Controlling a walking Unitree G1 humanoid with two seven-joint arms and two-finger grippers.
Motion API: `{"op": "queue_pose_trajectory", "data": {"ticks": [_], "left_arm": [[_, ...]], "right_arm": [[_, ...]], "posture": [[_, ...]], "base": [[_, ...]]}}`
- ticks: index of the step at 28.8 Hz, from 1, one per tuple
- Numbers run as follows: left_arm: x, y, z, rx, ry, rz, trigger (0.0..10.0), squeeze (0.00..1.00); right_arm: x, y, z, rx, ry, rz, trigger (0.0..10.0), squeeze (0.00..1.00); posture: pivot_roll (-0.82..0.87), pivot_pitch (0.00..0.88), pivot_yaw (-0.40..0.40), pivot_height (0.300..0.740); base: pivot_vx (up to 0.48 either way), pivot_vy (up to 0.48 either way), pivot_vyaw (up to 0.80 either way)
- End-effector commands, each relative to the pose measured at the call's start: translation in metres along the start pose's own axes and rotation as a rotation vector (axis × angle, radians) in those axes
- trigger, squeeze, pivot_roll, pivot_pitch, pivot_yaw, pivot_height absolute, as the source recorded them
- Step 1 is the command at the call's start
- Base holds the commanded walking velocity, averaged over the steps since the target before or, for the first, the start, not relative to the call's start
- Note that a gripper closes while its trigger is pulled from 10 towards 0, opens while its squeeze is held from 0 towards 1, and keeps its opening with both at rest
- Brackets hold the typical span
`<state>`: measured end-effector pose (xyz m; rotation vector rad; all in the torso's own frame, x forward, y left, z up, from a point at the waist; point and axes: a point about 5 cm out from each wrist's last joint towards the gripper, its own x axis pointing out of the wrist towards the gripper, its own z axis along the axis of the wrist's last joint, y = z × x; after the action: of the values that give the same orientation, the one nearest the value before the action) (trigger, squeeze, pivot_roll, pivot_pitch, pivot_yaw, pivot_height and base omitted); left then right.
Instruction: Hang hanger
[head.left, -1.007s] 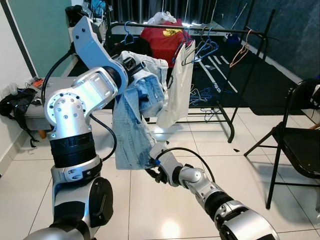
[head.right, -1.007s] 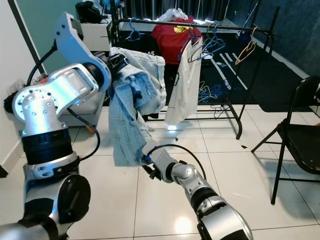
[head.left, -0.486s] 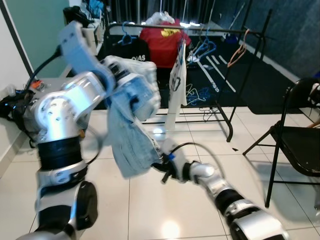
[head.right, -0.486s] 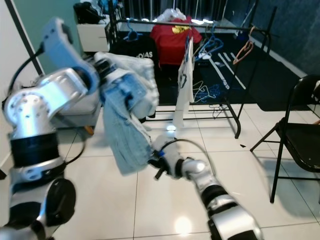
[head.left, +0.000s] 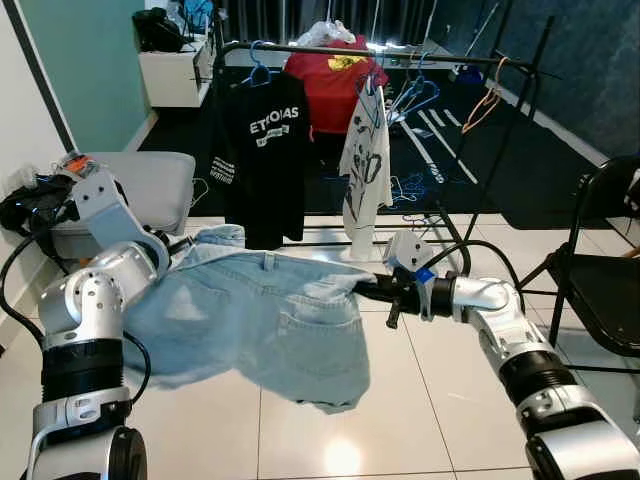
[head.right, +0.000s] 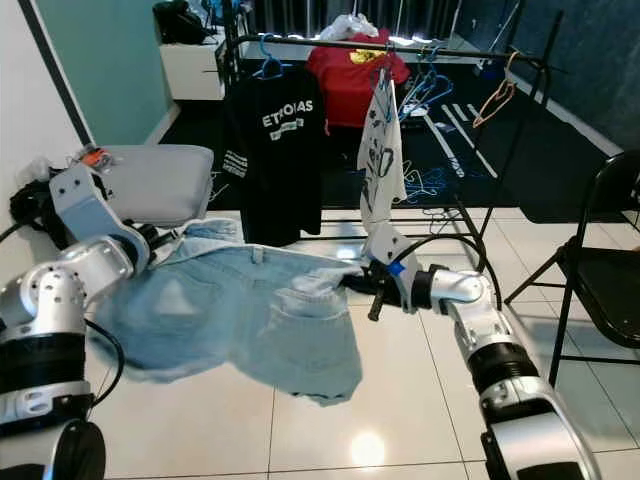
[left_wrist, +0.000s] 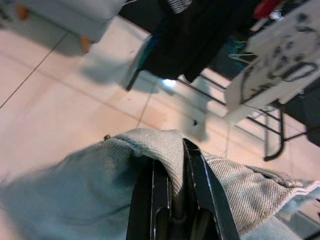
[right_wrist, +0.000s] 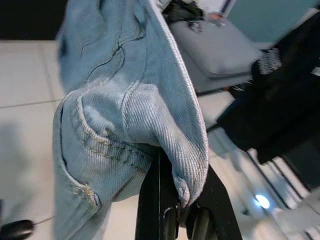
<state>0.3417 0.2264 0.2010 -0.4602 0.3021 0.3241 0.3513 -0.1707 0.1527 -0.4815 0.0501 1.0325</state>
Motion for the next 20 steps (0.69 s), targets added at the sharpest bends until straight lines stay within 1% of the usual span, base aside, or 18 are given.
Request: {"op": "queue_pose_trajectory", "data": {"ticks": [1,2,3,4,5,6,7,8,9,10,11,12,14,15,17,18,19,20], "left_arm": [[-0.004,0.010,-0.007,0.001,0.013,-0.009,5.6,0.00],[-0.004,0.010,-0.007,0.001,0.013,-0.009,5.6,0.00],[-0.006,0.009,-0.012,0.009,0.026,-0.057,9.5,0.00],[-0.006,0.009,-0.012,0.009,0.026,-0.057,9.5,0.00],[-0.008,0.009,-0.016,0.014,0.033,-0.095,10.0,0.00],[-0.008,0.009,-0.016,0.014,0.033,-0.095,10.0,0.00],[-0.010,0.008,-0.019,0.017,0.037,-0.137,10.0,0.29],[-0.011,0.009,-0.025,-0.007,0.057,-0.169,10.0,1.00],[-0.011,0.009,-0.025,-0.007,0.057,-0.169,10.0,1.00],[-0.012,0.015,-0.036,0.042,0.085,-0.187,10.0,1.00],[-0.012,0.015,-0.036,0.042,0.085,-0.187,10.0,1.00],[-0.013,0.017,-0.039,0.069,0.092,-0.184,10.0,1.00],[-0.013,0.017,-0.039,0.069,0.092,-0.184,10.0,1.00],[-0.014,0.020,-0.041,0.131,0.083,-0.184,10.0,0.00],[-0.016,0.021,-0.040,0.158,0.064,-0.206,10.0,0.00],[-0.022,0.020,-0.037,0.220,0.018,-0.278,10.0,0.00],[-0.022,0.020,-0.037,0.220,0.018,-0.278,10.0,0.00],[-0.028,0.018,-0.037,0.293,-0.010,-0.354,10.0,0.00]], "right_arm": [[-0.016,-0.020,0.009,-0.046,-0.015,-0.098,0.0,0.00],[-0.016,-0.020,0.009,-0.046,-0.015,-0.098,0.0,0.00],[-0.018,-0.023,0.015,-0.062,-0.029,-0.104,0.0,0.00],[-0.018,-0.023,0.015,-0.062,-0.029,-0.104,0.0,0.00],[-0.019,-0.025,0.019,-0.073,-0.036,-0.104,0.0,0.00],[-0.019,-0.025,0.019,-0.073,-0.036,-0.104,0.0,0.00],[-0.019,-0.025,0.023,-0.079,-0.041,-0.090,0.0,0.00],[-0.017,-0.023,0.026,-0.083,-0.044,-0.052,0.0,0.00],[-0.017,-0.023,0.026,-0.083,-0.044,-0.052,0.0,0.00],[-0.013,-0.016,0.030,-0.101,-0.038,0.035,0.0,0.00],[-0.013,-0.016,0.030,-0.101,-0.038,0.035,0.0,0.00],[-0.012,-0.014,0.030,-0.106,-0.036,0.062,0.0,0.00],[-0.012,-0.014,0.030,-0.106,-0.036,0.062,0.0,0.00],[-0.010,-0.010,0.030,-0.128,-0.035,0.106,0.0,0.00],[-0.009,-0.008,0.031,-0.156,-0.037,0.140,0.0,0.00],[-0.007,-0.008,0.035,-0.191,-0.042,0.173,0.0,0.00],[-0.007,-0.008,0.035,-0.191,-0.042,0.173,0.0,0.00],[-0.005,-0.009,0.040,-0.226,-0.048,0.198,0.0,0.00]], "posture": [[0.06,0.026,-0.034,0.740],[0.06,0.026,-0.034,0.740],[0.06,0.027,-0.036,0.740],[0.06,0.027,-0.036,0.740],[0.06,0.027,-0.038,0.740],[0.06,0.027,-0.038,0.740],[0.06,0.027,-0.039,0.740],[0.05,0.028,-0.041,0.740],[0.05,0.028,-0.041,0.740],[0.05,0.027,-0.047,0.740],[0.05,0.027,-0.047,0.740],[0.05,0.027,-0.047,0.740],[0.05,0.027,-0.047,0.740],[0.04,0.029,-0.049,0.740],[0.04,0.030,-0.050,0.740],[0.04,0.031,-0.053,0.740],[0.04,0.031,-0.053,0.740],[0.03,0.031,-0.057,0.740]], "base": [[0.000,0.000,0.00],[0.000,0.000,0.00],[0.000,0.000,0.00],[0.000,0.000,0.00],[0.000,0.000,0.00],[0.000,0.000,0.00],[0.000,0.000,0.00],[0.000,0.000,0.00],[0.000,0.000,0.00],[0.000,0.000,0.00],[0.000,0.000,0.00],[0.000,0.000,0.00],[0.000,0.000,0.00],[0.000,0.000,0.00],[0.000,0.000,0.00],[0.000,0.000,0.00],[0.000,0.000,0.00],[0.000,0.000,0.00]]}}
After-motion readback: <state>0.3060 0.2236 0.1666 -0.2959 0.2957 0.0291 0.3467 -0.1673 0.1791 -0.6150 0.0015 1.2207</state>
